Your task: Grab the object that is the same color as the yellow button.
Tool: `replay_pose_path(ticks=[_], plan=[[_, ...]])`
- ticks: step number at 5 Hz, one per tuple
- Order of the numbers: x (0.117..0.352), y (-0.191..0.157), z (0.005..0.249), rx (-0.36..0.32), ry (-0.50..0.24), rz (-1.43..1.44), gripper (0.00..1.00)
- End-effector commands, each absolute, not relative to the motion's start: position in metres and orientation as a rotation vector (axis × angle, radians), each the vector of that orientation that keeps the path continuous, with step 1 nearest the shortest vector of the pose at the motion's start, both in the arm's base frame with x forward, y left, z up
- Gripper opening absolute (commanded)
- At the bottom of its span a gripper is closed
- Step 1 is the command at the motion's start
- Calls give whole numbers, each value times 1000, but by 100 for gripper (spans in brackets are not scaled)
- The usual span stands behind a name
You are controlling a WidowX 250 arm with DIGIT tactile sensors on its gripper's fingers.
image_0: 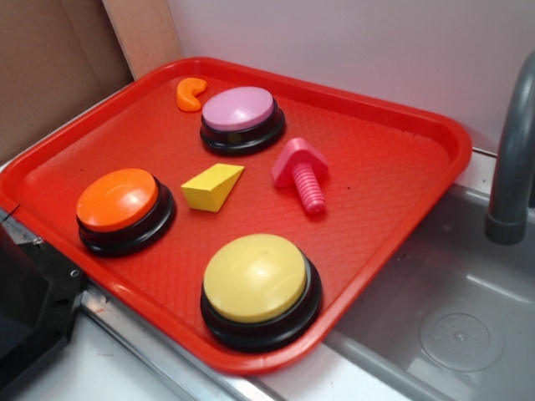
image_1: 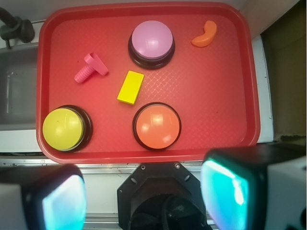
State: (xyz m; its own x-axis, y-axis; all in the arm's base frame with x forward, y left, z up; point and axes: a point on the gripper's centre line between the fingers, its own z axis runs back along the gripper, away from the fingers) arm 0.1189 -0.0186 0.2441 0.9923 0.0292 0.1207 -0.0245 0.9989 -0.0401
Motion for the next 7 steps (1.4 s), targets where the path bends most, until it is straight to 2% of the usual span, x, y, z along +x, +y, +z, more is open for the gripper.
replay_pose_path(ticks=[1,2,3,4,6,7], plan=[[119,-19,244,-39,-122,27,100],[130,-18,234,-23,-110,11,100],[150,-16,216,-43,-73,-32,100],[175,-13,191,-17,-65,-53,100],[223,-18,124,5,-48,-148,100],[229,-29,97,7,-43,-141,100]])
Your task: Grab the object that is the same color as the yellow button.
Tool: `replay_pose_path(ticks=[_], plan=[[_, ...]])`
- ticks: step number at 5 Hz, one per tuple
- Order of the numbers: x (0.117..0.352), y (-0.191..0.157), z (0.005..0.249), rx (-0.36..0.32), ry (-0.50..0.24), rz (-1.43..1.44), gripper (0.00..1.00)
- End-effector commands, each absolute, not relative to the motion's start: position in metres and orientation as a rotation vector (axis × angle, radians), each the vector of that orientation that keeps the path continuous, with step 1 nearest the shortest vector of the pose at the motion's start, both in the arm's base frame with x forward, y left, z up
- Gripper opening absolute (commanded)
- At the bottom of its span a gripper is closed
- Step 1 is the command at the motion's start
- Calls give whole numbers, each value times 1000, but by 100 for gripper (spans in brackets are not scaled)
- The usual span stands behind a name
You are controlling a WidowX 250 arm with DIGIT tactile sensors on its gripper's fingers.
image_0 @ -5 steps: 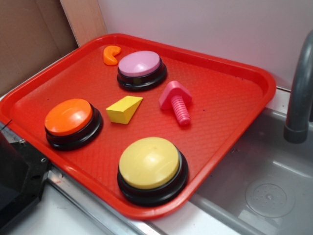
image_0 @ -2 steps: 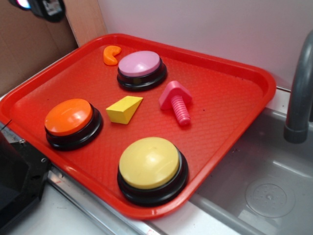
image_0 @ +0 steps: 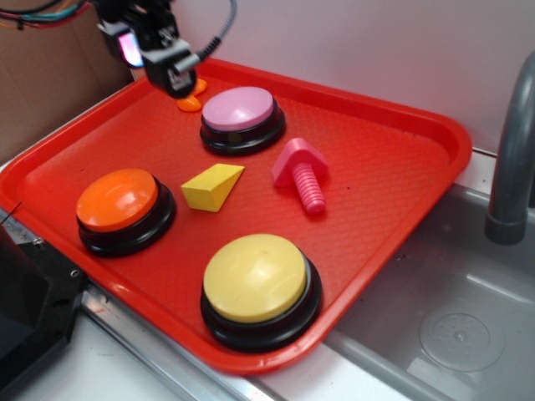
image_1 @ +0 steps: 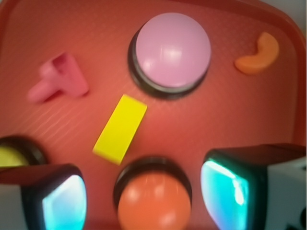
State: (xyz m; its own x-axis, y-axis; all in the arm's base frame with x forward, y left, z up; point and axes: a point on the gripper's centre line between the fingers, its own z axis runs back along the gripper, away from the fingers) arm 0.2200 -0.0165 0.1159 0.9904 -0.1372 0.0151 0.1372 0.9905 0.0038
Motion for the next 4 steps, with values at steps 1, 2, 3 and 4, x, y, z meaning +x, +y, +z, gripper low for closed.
replay_pose_path(ticks=[1,2,3,4], plan=[[227,-34,74,-17,-33,-96,100],[225,-39,52,-3,0,-52,100],[224,-44,36,-4,32,-19,100],[223,-48,23,-15,73,-12,100]])
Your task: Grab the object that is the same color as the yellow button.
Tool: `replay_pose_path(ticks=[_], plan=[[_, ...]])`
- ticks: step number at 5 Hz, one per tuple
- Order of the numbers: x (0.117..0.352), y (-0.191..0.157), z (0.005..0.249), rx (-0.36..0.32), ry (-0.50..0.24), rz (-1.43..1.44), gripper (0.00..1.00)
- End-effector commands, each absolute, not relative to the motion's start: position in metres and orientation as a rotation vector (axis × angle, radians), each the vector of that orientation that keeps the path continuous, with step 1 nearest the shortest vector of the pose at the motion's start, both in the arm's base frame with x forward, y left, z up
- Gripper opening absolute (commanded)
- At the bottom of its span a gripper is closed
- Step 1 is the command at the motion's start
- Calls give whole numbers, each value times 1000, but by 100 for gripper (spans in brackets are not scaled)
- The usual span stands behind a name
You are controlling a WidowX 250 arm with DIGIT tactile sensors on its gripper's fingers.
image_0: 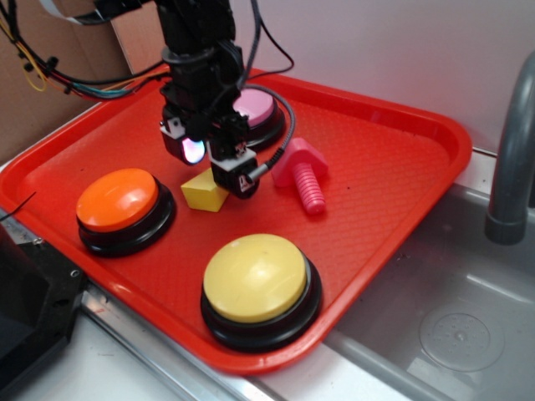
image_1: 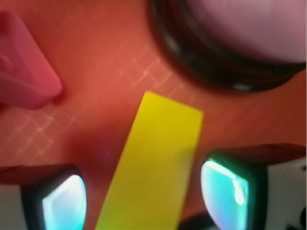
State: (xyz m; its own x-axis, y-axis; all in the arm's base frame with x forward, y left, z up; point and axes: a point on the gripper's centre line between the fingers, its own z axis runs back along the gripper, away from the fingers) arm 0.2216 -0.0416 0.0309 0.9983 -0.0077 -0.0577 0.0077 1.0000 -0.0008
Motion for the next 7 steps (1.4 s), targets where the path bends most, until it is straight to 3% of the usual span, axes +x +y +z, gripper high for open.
replay_pose_path(ticks=[1,2,3,4,7], plan=[[221,-49,17,-15,86,16,100],[223,-46,21,-28,73,52,0],[224,-42,27,-41,68,79,0],[232,-34,48,15,72,90,0],[240,-3,185,-15,-45,68,0]])
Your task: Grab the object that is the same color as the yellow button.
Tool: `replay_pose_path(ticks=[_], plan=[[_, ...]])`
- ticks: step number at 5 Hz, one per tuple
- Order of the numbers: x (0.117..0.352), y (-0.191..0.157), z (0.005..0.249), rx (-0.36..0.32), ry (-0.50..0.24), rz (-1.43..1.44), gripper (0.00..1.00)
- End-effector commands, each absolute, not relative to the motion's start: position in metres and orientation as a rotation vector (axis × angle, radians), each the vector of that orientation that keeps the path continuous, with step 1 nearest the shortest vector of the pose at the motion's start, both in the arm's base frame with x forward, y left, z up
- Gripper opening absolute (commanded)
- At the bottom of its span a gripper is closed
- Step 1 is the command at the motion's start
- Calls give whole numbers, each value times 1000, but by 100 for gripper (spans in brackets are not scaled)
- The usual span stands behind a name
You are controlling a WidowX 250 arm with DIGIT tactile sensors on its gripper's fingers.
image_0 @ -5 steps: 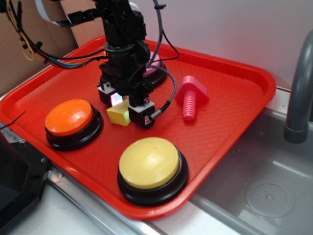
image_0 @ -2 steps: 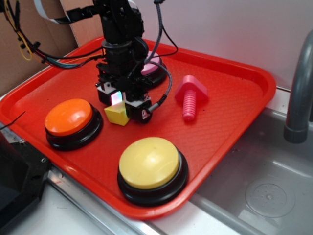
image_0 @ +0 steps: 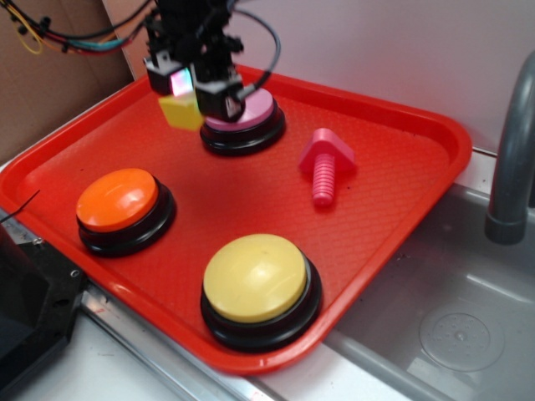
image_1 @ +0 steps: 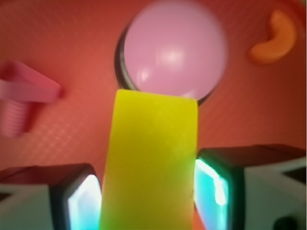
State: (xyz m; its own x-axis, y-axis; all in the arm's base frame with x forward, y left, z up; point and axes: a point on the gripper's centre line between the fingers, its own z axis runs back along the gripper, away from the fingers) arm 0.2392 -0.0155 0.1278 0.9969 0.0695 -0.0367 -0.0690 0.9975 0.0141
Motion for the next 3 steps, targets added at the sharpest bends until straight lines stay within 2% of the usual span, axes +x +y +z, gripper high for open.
replay_pose_path(ticks=[1,2,3], plan=[[235,8,212,-11,-48,69,0],[221,18,230,-30,-113,104,0],[216,21,228,-16,-93,100,0]])
